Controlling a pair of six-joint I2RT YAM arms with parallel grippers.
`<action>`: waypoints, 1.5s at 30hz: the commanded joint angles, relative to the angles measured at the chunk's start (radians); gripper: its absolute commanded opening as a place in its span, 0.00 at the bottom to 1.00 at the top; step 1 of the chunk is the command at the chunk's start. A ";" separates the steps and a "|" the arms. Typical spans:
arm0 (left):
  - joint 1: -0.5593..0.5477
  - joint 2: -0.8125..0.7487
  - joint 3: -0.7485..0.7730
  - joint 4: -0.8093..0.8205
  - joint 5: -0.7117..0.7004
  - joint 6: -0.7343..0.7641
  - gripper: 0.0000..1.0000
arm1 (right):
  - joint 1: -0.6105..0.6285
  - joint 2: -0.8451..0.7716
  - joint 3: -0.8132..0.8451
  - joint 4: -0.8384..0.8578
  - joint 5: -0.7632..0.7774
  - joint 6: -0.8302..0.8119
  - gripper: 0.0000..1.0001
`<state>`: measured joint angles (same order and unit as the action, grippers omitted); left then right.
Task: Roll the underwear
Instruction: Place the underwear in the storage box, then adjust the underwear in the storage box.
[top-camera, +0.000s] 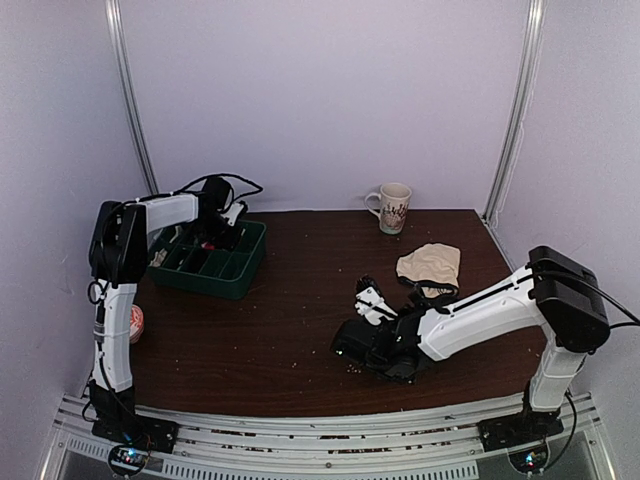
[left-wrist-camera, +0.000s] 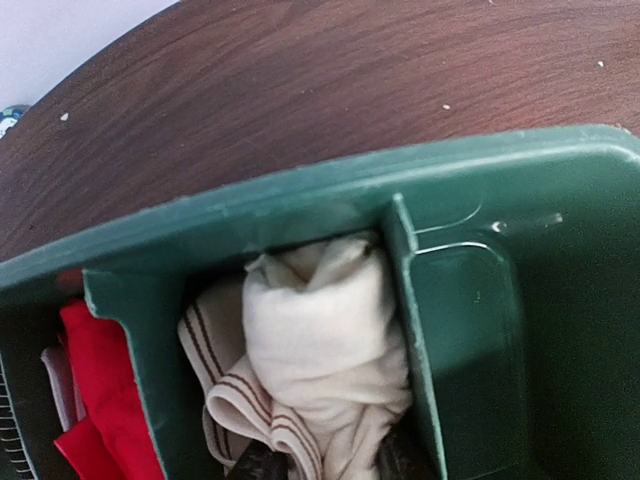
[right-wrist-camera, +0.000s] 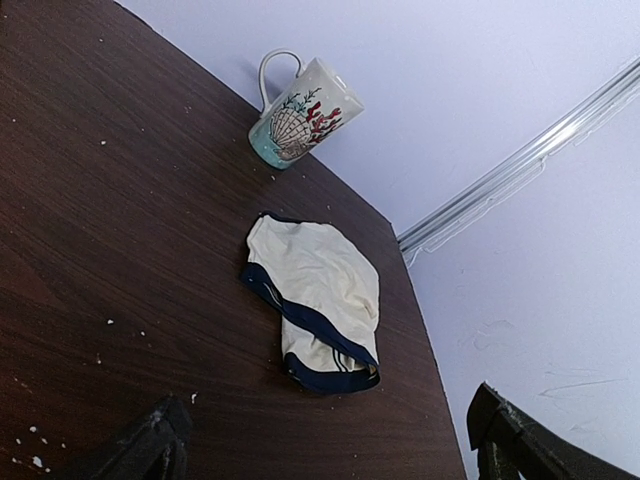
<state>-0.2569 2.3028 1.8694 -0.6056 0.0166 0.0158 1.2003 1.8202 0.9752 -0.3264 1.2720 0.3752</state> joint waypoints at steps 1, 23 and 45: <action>0.034 0.048 0.004 -0.050 -0.087 0.045 0.35 | 0.007 0.017 0.018 -0.017 0.038 0.024 1.00; 0.033 -0.051 0.086 -0.046 -0.032 0.050 0.54 | 0.011 0.031 0.026 -0.023 0.041 0.024 1.00; 0.032 -0.005 0.033 0.021 -0.025 0.067 0.20 | 0.014 0.035 0.027 -0.019 0.042 0.022 1.00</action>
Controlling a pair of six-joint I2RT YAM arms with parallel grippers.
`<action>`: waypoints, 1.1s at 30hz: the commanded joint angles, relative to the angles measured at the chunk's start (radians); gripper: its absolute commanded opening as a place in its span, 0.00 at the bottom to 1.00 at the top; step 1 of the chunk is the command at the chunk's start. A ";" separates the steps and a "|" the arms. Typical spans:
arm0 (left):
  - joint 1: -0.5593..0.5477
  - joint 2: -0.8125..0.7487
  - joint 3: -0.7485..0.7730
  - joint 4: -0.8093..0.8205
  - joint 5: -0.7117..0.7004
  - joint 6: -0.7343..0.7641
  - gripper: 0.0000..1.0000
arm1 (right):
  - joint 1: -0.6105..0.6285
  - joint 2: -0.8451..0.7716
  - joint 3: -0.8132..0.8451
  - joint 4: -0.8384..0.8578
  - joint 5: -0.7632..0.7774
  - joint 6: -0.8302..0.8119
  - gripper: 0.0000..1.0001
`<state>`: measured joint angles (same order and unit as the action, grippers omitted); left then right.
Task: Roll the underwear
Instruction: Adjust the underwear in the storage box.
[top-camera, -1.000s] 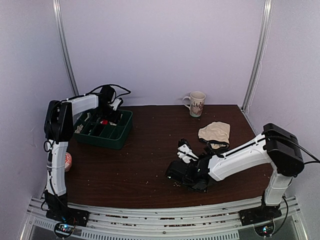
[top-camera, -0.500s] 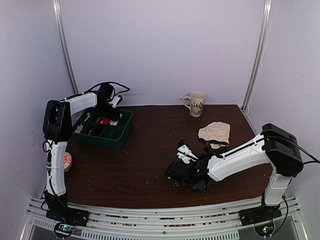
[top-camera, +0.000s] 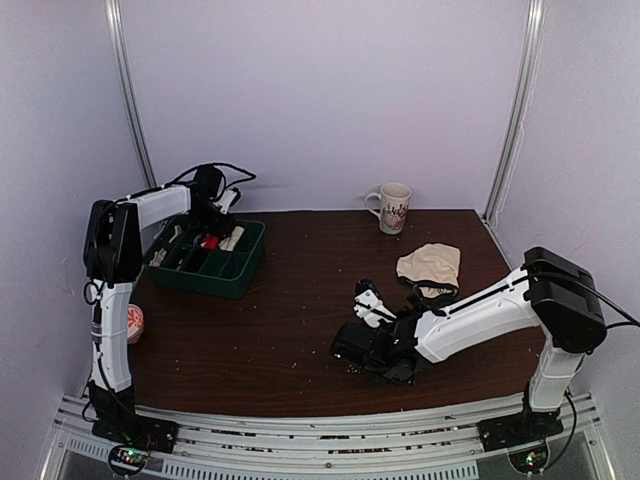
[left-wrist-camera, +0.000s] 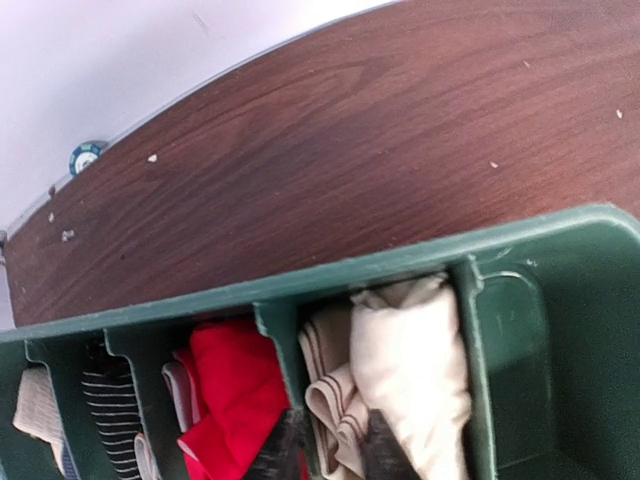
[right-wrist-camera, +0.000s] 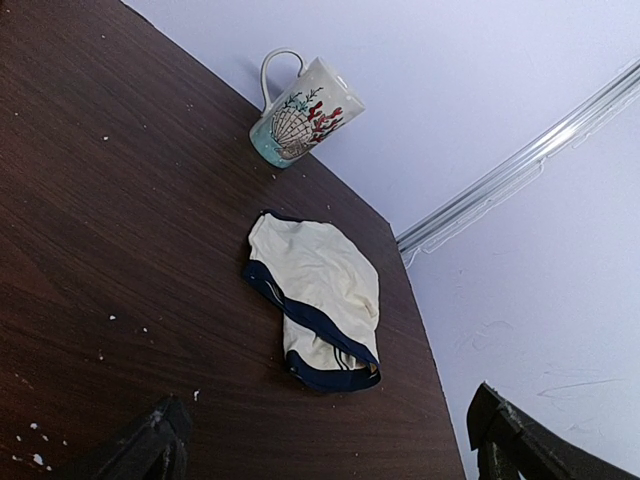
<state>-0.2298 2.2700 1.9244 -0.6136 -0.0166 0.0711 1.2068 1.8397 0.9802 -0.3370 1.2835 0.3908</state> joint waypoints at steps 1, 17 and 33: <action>0.003 0.036 -0.022 0.028 0.008 0.012 0.14 | 0.007 0.016 0.023 -0.007 0.031 0.006 1.00; -0.047 0.102 -0.034 0.023 -0.057 0.047 0.10 | 0.008 0.029 0.029 -0.012 0.036 0.007 1.00; -0.059 0.011 0.013 0.038 -0.132 0.036 0.35 | 0.008 0.022 0.032 -0.025 0.035 0.020 1.00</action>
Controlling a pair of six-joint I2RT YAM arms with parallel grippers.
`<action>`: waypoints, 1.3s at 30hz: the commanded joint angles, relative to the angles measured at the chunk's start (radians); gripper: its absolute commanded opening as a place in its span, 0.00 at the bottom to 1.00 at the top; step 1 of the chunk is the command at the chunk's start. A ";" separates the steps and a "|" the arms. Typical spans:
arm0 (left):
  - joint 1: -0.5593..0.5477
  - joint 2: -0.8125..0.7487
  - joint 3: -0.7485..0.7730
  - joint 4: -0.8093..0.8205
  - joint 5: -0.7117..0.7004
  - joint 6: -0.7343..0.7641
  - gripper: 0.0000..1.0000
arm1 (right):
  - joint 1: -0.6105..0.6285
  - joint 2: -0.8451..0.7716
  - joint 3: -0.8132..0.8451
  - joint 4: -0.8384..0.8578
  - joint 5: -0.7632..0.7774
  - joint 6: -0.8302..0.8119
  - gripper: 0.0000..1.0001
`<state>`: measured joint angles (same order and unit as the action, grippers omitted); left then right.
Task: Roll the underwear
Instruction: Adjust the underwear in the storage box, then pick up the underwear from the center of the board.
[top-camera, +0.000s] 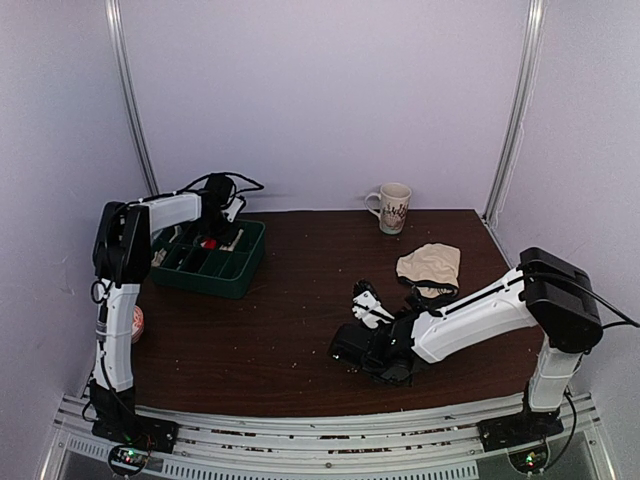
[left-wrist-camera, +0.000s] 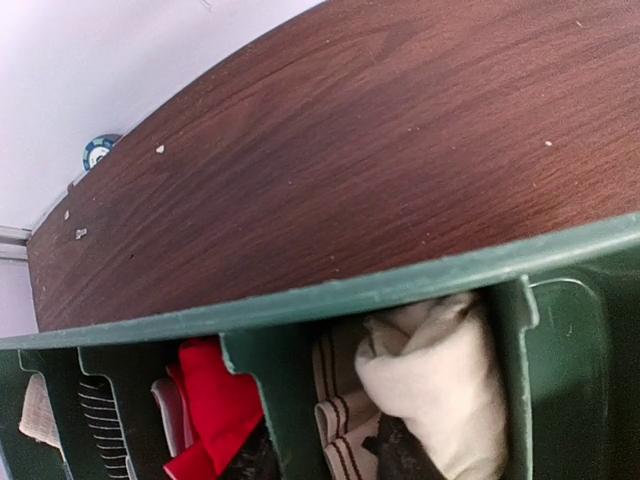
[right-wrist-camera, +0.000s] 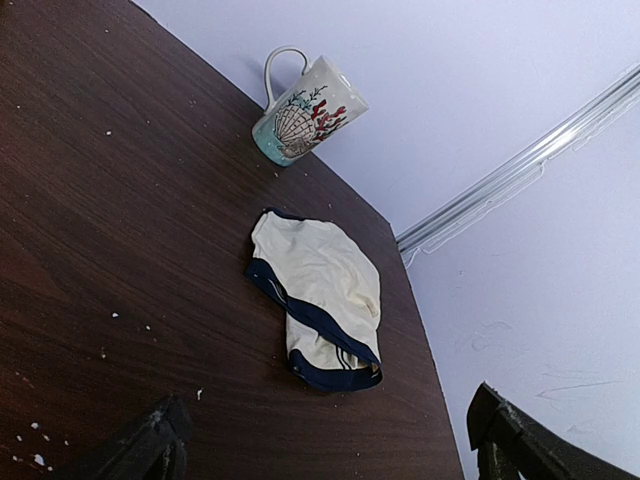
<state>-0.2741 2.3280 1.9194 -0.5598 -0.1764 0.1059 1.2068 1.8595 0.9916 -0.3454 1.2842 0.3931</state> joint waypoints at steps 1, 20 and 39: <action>-0.015 -0.062 0.028 -0.017 0.031 0.001 0.37 | 0.007 -0.002 0.019 -0.015 0.032 0.018 1.00; -0.033 -0.441 -0.350 0.125 0.257 0.078 0.85 | -0.019 -0.252 -0.080 0.023 0.002 0.120 1.00; -0.405 -0.498 -0.629 0.200 0.406 0.367 0.98 | -0.461 -0.140 0.160 0.008 -0.586 0.043 0.96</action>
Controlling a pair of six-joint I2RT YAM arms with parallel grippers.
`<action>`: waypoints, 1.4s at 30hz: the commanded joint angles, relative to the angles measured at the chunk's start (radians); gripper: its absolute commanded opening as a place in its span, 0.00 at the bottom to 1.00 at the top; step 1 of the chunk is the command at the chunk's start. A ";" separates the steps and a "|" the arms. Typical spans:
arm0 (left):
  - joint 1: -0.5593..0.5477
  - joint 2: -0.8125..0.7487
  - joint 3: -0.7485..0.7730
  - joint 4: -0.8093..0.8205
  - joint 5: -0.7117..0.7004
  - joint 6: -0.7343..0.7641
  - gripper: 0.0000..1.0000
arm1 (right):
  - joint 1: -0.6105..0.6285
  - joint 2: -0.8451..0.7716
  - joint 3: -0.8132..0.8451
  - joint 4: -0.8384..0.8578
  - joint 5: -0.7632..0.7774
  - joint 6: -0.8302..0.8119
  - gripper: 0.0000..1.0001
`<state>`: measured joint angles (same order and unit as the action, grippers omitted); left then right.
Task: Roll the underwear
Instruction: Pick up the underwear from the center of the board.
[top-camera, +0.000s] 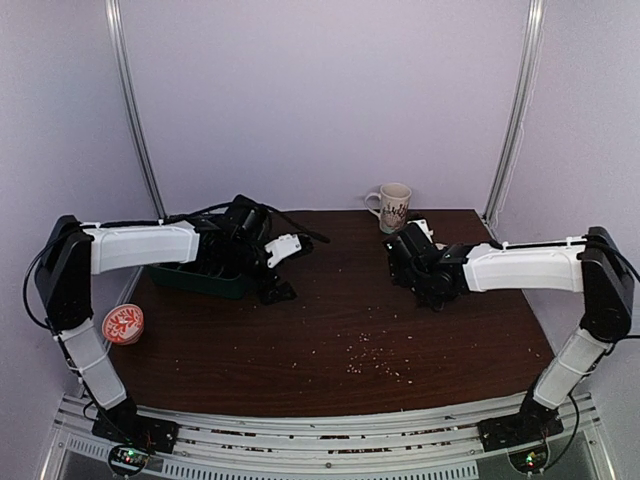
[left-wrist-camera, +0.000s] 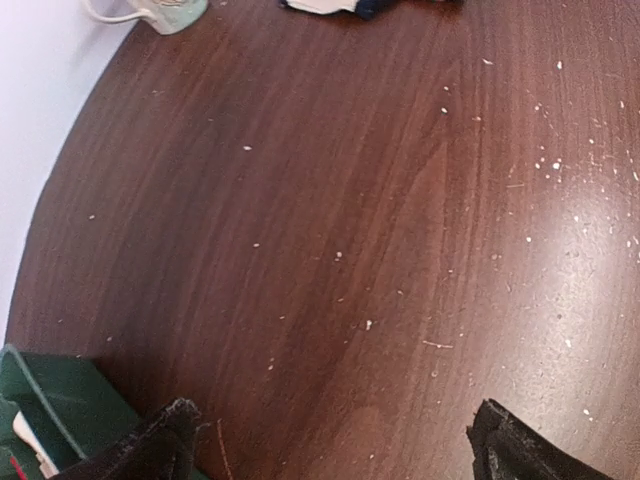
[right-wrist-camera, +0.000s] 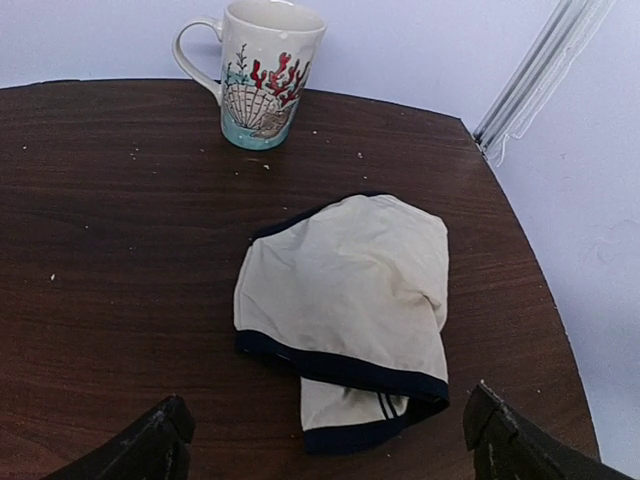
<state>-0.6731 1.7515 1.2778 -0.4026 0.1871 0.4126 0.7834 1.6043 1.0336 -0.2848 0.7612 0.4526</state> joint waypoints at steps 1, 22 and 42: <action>-0.008 0.097 0.016 0.052 0.049 0.059 0.98 | -0.056 0.150 0.146 -0.061 -0.075 -0.030 0.96; -0.006 0.163 -0.192 0.363 0.120 -0.020 0.98 | -0.188 0.524 0.376 -0.054 -0.246 -0.143 0.59; -0.007 0.150 -0.215 0.397 0.057 -0.015 0.98 | -0.186 0.298 0.213 0.143 -0.399 -0.187 0.00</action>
<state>-0.6823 1.9053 1.0641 -0.0498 0.2527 0.4053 0.5961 2.0445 1.3006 -0.2375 0.4103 0.2871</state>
